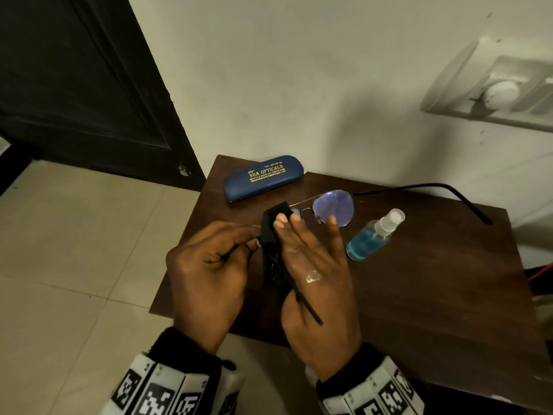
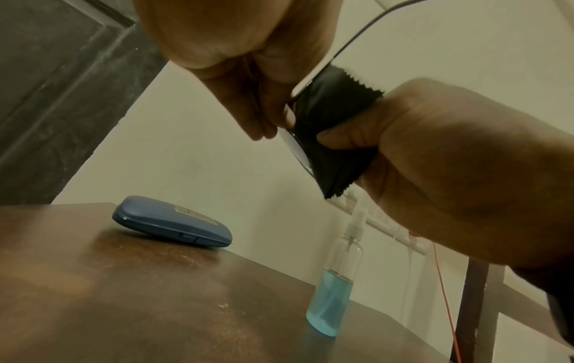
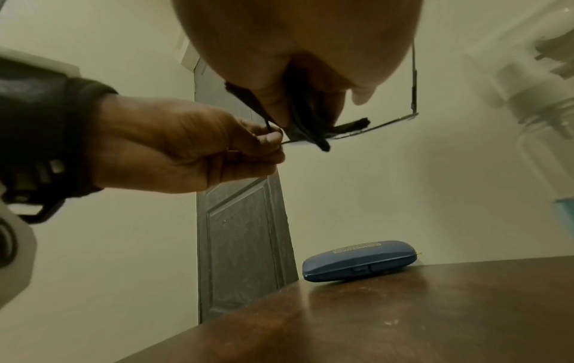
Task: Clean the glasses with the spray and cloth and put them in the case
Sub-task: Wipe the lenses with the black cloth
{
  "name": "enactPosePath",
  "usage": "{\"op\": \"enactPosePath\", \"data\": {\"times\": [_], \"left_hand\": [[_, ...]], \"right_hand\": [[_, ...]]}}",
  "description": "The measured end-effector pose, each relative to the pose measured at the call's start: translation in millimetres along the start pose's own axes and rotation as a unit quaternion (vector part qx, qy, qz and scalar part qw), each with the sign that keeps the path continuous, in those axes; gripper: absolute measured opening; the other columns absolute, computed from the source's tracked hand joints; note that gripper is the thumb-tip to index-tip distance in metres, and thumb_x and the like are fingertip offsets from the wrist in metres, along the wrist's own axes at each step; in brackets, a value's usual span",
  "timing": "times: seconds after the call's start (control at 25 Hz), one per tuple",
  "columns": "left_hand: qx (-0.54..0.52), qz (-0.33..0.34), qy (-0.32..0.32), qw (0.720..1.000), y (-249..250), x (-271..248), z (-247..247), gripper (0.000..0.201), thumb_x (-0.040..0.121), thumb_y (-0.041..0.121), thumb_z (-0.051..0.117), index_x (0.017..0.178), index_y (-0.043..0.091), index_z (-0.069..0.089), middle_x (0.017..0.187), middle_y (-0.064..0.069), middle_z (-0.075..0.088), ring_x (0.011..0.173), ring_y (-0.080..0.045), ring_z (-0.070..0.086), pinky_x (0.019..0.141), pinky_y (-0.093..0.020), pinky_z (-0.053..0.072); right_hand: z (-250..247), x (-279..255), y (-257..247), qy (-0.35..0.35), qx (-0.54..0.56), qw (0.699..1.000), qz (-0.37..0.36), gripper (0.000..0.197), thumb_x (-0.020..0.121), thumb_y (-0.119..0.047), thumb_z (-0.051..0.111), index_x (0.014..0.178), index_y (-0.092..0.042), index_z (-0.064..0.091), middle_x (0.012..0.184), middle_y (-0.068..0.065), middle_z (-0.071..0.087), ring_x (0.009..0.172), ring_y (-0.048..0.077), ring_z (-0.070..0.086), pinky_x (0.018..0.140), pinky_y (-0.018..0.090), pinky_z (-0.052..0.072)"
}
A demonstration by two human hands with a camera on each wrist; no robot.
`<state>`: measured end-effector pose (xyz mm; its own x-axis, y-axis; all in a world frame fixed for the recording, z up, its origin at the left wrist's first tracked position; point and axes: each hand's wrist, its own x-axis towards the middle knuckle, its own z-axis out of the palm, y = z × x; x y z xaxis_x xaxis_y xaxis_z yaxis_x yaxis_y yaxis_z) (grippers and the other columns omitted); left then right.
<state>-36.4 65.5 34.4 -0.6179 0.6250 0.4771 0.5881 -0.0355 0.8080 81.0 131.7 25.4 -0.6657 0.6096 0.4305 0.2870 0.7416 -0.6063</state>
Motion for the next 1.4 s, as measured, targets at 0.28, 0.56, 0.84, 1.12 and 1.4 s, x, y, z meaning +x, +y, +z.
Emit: {"op": "enactPosePath", "data": {"times": [0.28,0.56,0.84,1.12,1.4], "left_hand": [[-0.010,-0.003,-0.007,1.000,3.1,-1.2,3.6,0.016,0.079,0.007,0.058,0.086,0.017,0.069,0.083,0.009,0.067,0.078,-0.001,0.066,0.074,-0.013,0.050],[0.013,-0.001,-0.003,1.000,1.9,-1.6,7.3,0.024,0.075,-0.009,0.067,0.085,0.011,0.073,0.080,0.002,0.069,0.078,-0.003,0.066,0.075,-0.010,0.048],[0.026,-0.021,0.015,0.999,-5.7,0.0,0.6,0.019,0.074,-0.010,0.072,0.084,0.007,0.074,0.081,-0.005,0.071,0.077,-0.007,0.067,0.076,-0.015,0.051],[-0.006,-0.029,0.016,0.999,-4.3,0.3,4.9,0.023,0.076,-0.010,0.068,0.084,0.010,0.072,0.081,0.001,0.070,0.078,-0.005,0.068,0.075,-0.015,0.050],[-0.039,-0.045,0.015,0.998,4.1,-2.3,10.5,0.020,0.076,-0.005,0.065,0.082,0.013,0.071,0.080,0.002,0.069,0.076,-0.004,0.067,0.073,-0.013,0.050]], "right_hand": [[-2.4,0.6,-4.1,0.020,-0.003,1.000,0.008,0.068,0.068,-0.016,0.034,0.133,-0.010,0.054,0.152,-0.019,0.029,0.146,0.025,0.011,0.113,0.061,0.006],[1.1,-1.3,8.1,0.003,-0.158,0.986,0.061,0.064,0.074,-0.019,0.032,0.135,-0.019,0.053,0.147,-0.003,0.043,0.146,0.033,0.002,0.112,0.065,0.002],[1.1,-5.8,-2.7,0.010,-0.068,0.998,0.006,0.055,0.071,-0.020,0.039,0.118,-0.014,0.068,0.139,-0.004,0.049,0.144,0.032,0.022,0.110,0.067,0.013],[6.5,-6.8,-1.9,0.010,-0.090,0.995,0.047,0.066,0.071,-0.021,0.037,0.134,-0.012,0.054,0.148,0.001,0.042,0.146,0.032,0.006,0.112,0.063,0.009],[0.8,-1.5,6.2,-0.001,0.004,0.999,0.038,0.070,0.071,-0.016,0.036,0.140,-0.012,0.045,0.152,0.000,0.035,0.147,0.032,0.006,0.111,0.066,0.011]]}}
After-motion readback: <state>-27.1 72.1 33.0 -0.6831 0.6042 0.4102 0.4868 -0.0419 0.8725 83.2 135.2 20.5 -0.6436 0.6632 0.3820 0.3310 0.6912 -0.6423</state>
